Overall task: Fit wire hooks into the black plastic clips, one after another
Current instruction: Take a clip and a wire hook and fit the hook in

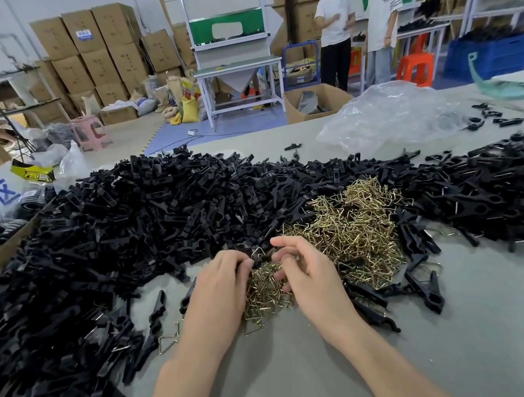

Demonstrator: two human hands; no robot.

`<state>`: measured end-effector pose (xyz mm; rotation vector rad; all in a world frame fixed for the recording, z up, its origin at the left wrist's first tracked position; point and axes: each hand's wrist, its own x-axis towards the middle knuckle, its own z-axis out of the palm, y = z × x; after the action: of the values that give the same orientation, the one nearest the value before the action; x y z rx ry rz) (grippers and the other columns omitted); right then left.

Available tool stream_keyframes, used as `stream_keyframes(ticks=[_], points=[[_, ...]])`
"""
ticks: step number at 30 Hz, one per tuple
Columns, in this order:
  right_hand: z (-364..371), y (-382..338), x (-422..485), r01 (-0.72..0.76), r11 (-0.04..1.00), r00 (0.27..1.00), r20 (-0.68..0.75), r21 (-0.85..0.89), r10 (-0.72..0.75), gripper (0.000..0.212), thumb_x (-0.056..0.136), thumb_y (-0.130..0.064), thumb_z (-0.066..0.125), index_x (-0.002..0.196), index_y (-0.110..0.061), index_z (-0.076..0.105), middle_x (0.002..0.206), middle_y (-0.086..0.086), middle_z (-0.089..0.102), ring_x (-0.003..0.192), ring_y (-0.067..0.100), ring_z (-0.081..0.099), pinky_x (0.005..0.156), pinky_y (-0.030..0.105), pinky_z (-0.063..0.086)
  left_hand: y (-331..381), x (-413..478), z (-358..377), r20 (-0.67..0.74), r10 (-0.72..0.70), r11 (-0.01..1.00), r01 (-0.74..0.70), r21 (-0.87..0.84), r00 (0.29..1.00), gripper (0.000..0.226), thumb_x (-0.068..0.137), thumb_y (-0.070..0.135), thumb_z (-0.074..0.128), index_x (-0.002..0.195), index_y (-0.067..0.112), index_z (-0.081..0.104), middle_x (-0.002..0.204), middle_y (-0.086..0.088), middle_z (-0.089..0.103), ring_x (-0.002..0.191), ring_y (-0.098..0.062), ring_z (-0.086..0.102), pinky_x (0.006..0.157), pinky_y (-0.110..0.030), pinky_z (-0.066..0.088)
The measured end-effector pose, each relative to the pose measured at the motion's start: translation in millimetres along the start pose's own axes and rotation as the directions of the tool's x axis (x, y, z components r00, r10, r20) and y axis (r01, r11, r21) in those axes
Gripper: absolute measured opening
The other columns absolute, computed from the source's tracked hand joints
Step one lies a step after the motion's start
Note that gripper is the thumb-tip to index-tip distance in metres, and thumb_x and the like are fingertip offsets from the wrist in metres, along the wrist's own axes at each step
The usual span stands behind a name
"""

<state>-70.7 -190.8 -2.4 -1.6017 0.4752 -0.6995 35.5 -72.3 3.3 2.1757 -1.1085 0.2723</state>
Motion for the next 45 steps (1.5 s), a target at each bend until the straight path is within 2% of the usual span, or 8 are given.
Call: stream_keyframes(ticks=[5, 9, 14, 19, 24, 31, 36, 45], points=[[-1, -3, 1, 0.013, 0.998, 0.996, 0.083, 0.069, -0.019, 0.025, 0.102, -0.022, 0.056, 0.114, -0.040, 0.067, 0.101, -0.011, 0.073, 0.081, 0.012, 0.071, 0.070, 0.030, 0.060, 21, -11, -13, -0.225, -0.112, 0.973, 0.061, -0.221, 0.968, 0.012, 0.101, 0.046, 0.043, 0.093, 0.044, 0.052, 0.089, 0.020, 0.063, 0.085, 0.000, 0.059, 0.071, -0.007, 0.040], [2, -4, 0, 0.005, 0.997, 0.973, 0.228, 0.071, -0.021, 0.027, 0.099, -0.028, 0.063, 0.125, -0.021, 0.066, 0.106, -0.009, 0.074, 0.087, 0.007, 0.072, 0.066, 0.021, 0.056, 39, -19, -4, -0.143, -0.277, 0.852, 0.175, -0.493, 0.950, 0.016, 0.098, 0.044, 0.048, 0.093, 0.037, 0.061, 0.085, 0.023, 0.071, 0.077, 0.002, 0.066, 0.065, -0.008, 0.045], [-1, -6, -3, 0.092, 0.995, 0.969, 0.230, 0.026, -0.095, 0.015, 0.092, -0.033, 0.073, 0.099, -0.046, 0.073, 0.095, -0.012, 0.075, 0.080, 0.003, 0.070, 0.069, 0.014, 0.051, 36, -15, -4, -0.065, -0.415, 0.712, 0.279, -0.644, 0.908, 0.014, 0.100, 0.030, 0.054, 0.094, 0.028, 0.066, 0.086, 0.013, 0.073, 0.080, -0.006, 0.069, 0.070, -0.016, 0.052], [-3, -8, -3, 0.109, 0.994, 0.970, 0.218, 0.021, -0.111, 0.008, 0.093, -0.041, 0.070, 0.100, -0.042, 0.069, 0.091, -0.012, 0.076, 0.084, 0.004, 0.070, 0.074, 0.015, 0.050, 36, -13, -5, 0.001, -0.491, 0.530, 0.300, -0.793, 0.871, 0.013, 0.100, 0.022, 0.056, 0.097, 0.016, 0.066, 0.086, 0.000, 0.075, 0.076, -0.015, 0.073, 0.068, -0.022, 0.056], [-9, -9, -1, 0.033, 0.997, 0.994, 0.102, 0.064, -0.040, 0.020, 0.096, -0.040, 0.062, 0.114, -0.038, 0.072, 0.079, -0.023, 0.070, 0.065, -0.004, 0.062, 0.061, 0.008, 0.046, 29, -12, -10, 0.083, -0.544, 0.356, 0.319, -0.878, 0.835, 0.012, 0.101, 0.015, 0.056, 0.108, 0.019, 0.065, 0.093, 0.000, 0.077, 0.079, -0.011, 0.070, 0.077, -0.030, 0.054], [-8, -13, 2, -0.080, 0.964, 0.995, 0.080, 0.254, 0.062, 0.025, 0.091, -0.004, 0.071, 0.111, -0.019, 0.073, 0.103, -0.001, 0.078, 0.100, 0.013, 0.073, 0.089, 0.022, 0.056, 43, -16, -4, 0.105, -0.395, 0.536, 0.322, -0.781, 0.912, 0.023, 0.101, 0.011, 0.053, 0.111, 0.026, 0.067, 0.088, 0.007, 0.076, 0.078, -0.003, 0.070, 0.071, -0.015, 0.054], [-3, -12, 0, -0.123, 0.948, 0.987, 0.131, 0.294, 0.088, 0.020, 0.089, -0.007, 0.075, 0.107, -0.015, 0.071, 0.098, 0.005, 0.078, 0.089, 0.017, 0.074, 0.082, 0.022, 0.057, 47, -18, -6, 0.058, -0.371, 0.623, 0.295, -0.725, 0.927, 0.020, 0.101, 0.016, 0.054, 0.111, 0.031, 0.065, 0.092, 0.013, 0.076, 0.084, -0.001, 0.070, 0.072, -0.007, 0.049], [-6, -9, 4, -0.227, 0.826, 0.972, 0.167, 0.517, 0.163, 0.028, 0.077, -0.014, 0.081, 0.104, -0.023, 0.077, 0.115, 0.011, 0.074, 0.112, 0.030, 0.070, 0.099, 0.037, 0.054, 48, -19, -6, 0.023, -0.355, 0.606, 0.249, -0.755, 0.935, 0.020, 0.102, 0.017, 0.053, 0.117, 0.024, 0.065, 0.090, 0.007, 0.076, 0.079, -0.006, 0.072, 0.070, -0.011, 0.051]])
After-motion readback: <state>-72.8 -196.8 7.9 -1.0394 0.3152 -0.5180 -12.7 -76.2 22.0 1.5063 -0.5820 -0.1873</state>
